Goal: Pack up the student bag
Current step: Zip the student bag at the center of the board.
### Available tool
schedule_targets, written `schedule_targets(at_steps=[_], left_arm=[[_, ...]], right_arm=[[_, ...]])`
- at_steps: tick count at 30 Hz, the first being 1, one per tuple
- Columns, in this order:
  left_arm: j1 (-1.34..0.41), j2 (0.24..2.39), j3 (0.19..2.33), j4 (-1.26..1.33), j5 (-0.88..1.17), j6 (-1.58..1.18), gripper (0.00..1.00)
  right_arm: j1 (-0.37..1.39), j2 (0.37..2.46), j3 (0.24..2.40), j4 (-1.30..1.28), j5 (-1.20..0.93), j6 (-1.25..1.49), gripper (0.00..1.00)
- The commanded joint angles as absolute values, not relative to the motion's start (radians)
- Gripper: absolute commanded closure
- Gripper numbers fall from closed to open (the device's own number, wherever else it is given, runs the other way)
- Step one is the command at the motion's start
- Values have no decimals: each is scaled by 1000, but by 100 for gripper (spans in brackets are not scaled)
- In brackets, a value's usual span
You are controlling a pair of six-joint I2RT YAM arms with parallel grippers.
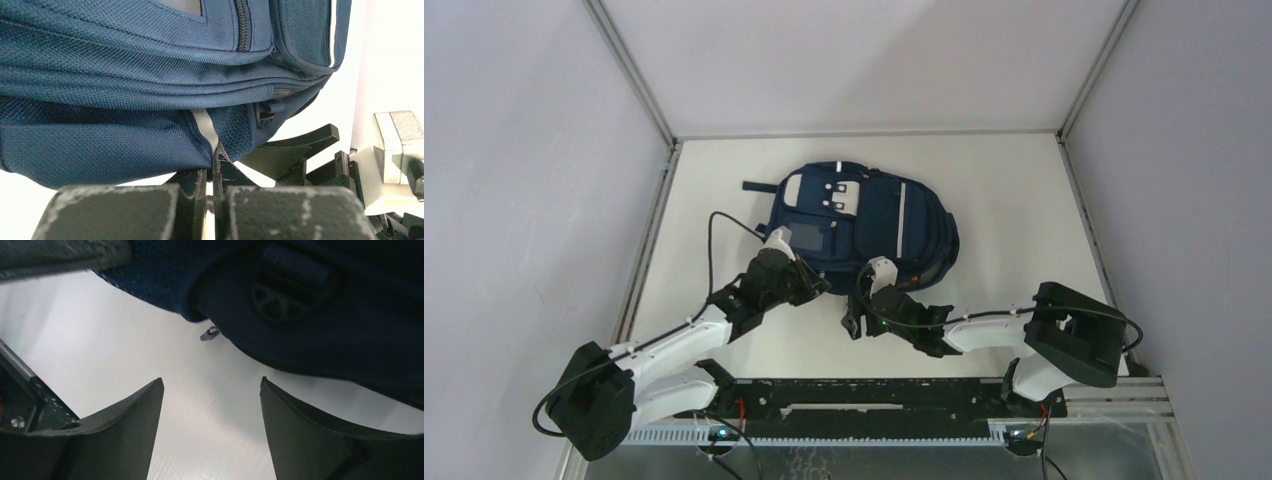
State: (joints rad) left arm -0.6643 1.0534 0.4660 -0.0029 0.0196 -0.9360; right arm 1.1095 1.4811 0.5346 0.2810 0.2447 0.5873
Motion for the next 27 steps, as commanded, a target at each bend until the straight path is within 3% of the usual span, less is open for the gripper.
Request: schedule_targets(at_steps=[1, 8, 16, 19, 23, 27], left_arm=[[-664, 1042, 539, 71, 77, -907, 100], [-664, 1047, 546, 80, 89, -905, 100], [-664, 1046, 546, 81, 96, -905, 100], [-664, 1044, 546, 78, 95, -904, 100], [-662, 1037, 537, 75, 90, -908, 100], [-659, 1013, 538, 46, 59, -895, 100]], right_arm=[[1099, 1514, 567, 469, 254, 649, 22], [1101, 1619, 682, 422, 397, 675, 24], [1100, 1607, 690, 378, 524, 703, 41], [1100, 1602, 690, 369, 541, 710, 60], [1103, 1589, 690, 345, 542, 705, 97], [1107, 1548, 682, 247, 548, 712, 100]])
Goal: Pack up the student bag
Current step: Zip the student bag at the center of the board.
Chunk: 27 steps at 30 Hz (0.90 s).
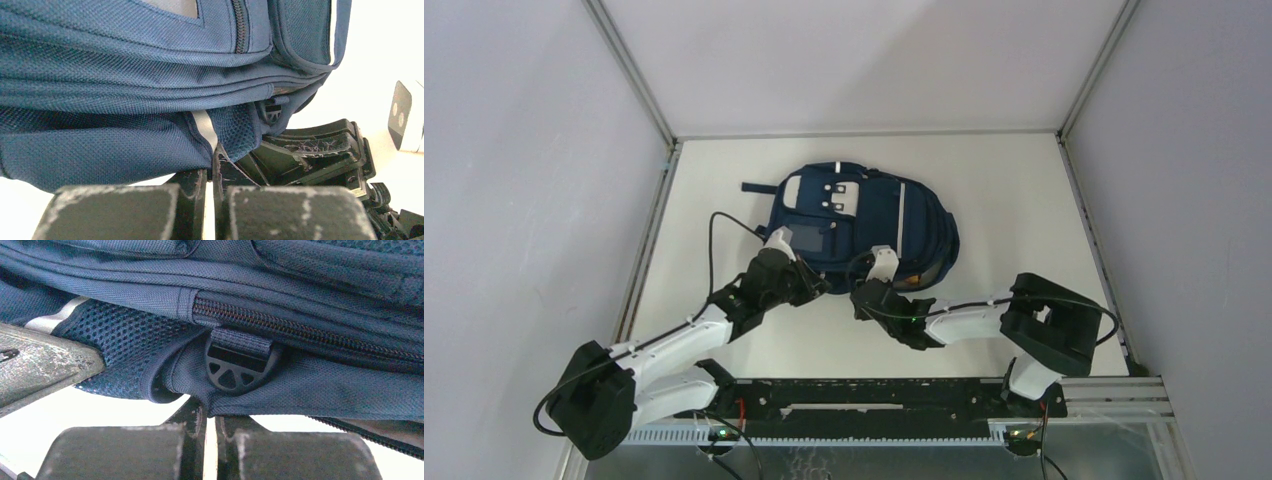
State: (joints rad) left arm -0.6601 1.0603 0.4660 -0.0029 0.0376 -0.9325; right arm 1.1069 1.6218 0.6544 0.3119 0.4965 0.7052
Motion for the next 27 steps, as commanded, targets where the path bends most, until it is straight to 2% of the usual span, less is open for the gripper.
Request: schedule_targets(at_steps=[1, 6, 11, 17, 23, 27], left_arm=[[-655, 1006, 538, 32, 47, -894, 100], [-601, 951, 513, -28, 26, -882, 100], [-471, 865, 483, -95, 25, -851, 100], [-374, 817, 480, -131, 29, -816, 100], [-373, 873, 463, -74, 118, -844, 100], [-371, 850, 475, -111, 53, -801, 100]], right_arm=[[1108, 1534, 670, 223, 550, 716, 100], [1104, 1427, 548, 128, 579, 768, 100], [1077, 1281, 410, 25, 587, 828, 100], [1036, 1110, 323, -38, 566, 822, 100], [1052, 1107, 353, 24, 528, 763, 100], [1031, 1124, 362, -31, 541, 776, 100]])
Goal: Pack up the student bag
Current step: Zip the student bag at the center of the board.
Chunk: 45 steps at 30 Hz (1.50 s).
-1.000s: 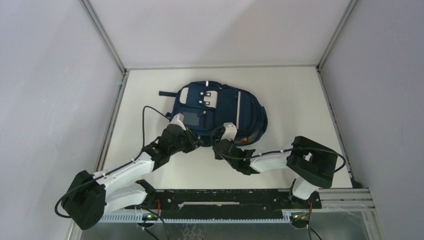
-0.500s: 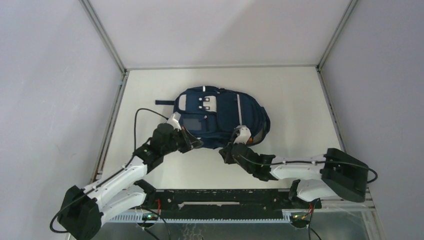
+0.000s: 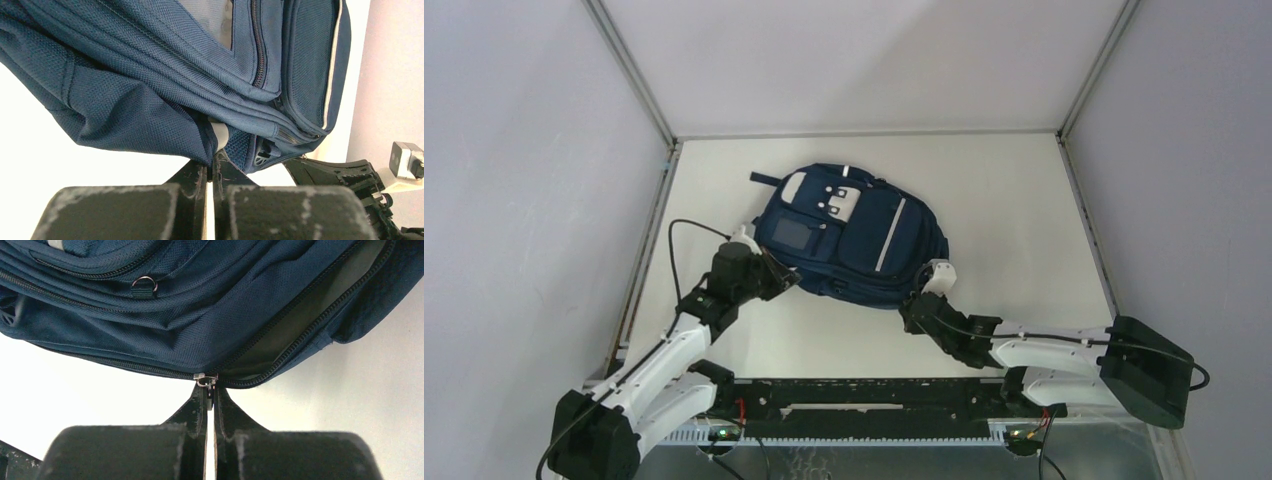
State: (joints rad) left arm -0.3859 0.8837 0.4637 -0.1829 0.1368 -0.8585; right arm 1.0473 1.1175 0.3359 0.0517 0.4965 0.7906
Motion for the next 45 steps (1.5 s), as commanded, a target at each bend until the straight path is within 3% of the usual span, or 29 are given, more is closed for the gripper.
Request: schedule_targets(at_steps=[1, 6, 12, 16, 24, 25, 27, 29, 30, 36, 45], left_arm=[[-365, 836, 497, -139, 18, -781, 100], [-259, 801, 565, -229, -42, -711, 100], [-145, 904, 621, -201, -45, -723, 100], [-144, 1062, 690, -103, -24, -751, 100], [-148, 1445, 1038, -111, 120, -720, 100], [-151, 1469, 1102, -129, 132, -707, 93], [-171, 1490, 1204, -239, 85, -665, 57], [-208, 1452, 1237, -289, 41, -610, 26], [-222, 1422, 1231, -302, 37, -595, 22], [-365, 1163, 1055, -435, 12, -593, 20], [-595, 1021, 654, -367, 72, -1081, 24]], right_arm=[[1020, 1116, 360, -52, 549, 777, 100], [909, 1002, 328, -125, 542, 759, 100], [758, 910, 281, -79, 410, 730, 100], [810, 926, 307, -51, 362, 711, 100], [1081, 1103, 424, 52, 334, 767, 100], [1117, 1139, 448, 75, 324, 792, 100], [1148, 1215, 483, 110, 310, 818, 100], [1150, 1273, 497, 163, 292, 848, 100], [1146, 1291, 497, 185, 290, 858, 100], [1058, 1357, 497, 262, 227, 872, 100], [985, 1387, 514, 282, 169, 849, 100]])
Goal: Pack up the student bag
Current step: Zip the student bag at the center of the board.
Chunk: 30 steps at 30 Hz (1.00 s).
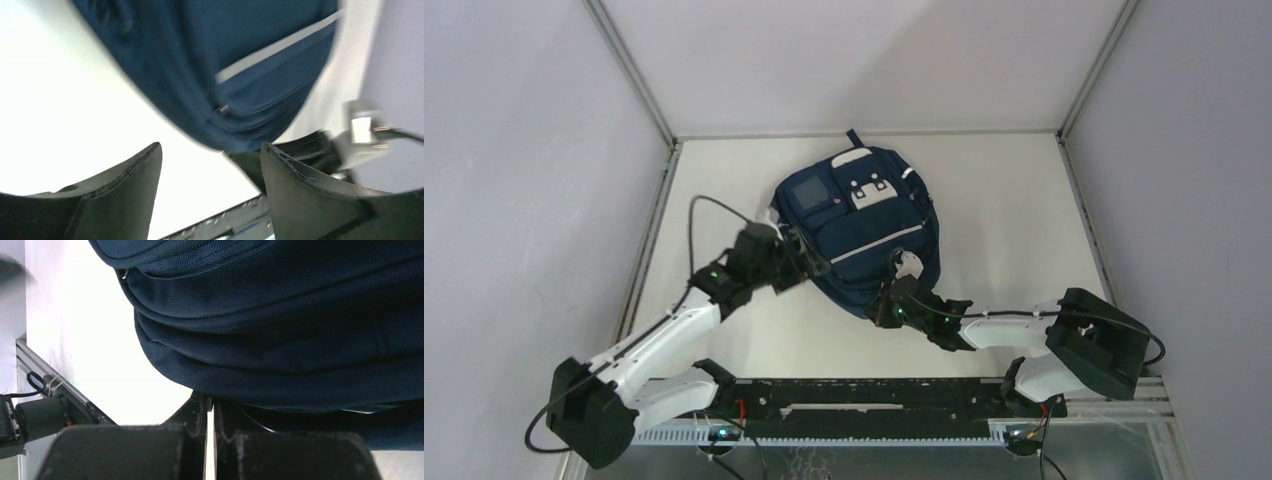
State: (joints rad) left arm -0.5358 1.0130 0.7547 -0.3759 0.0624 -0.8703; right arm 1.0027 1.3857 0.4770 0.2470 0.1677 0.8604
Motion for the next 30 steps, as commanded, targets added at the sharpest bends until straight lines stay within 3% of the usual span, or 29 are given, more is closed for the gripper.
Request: schedule_targets(at_steps=[1, 10, 16, 30], left_arm=[[-601, 1027, 640, -356, 76, -1096, 23], [-621, 1209, 577, -138, 188, -1165, 22], [-622, 1291, 578, -81, 227, -1165, 26], [-616, 1388, 596, -18, 234, -1124, 58]], right_arm=[[985, 1388, 515, 282, 166, 845, 100], [1017, 1429, 551, 270, 168, 831, 100], [1037, 1430, 565, 233, 195, 827, 100], [1079, 1425, 564, 122, 256, 831, 100]])
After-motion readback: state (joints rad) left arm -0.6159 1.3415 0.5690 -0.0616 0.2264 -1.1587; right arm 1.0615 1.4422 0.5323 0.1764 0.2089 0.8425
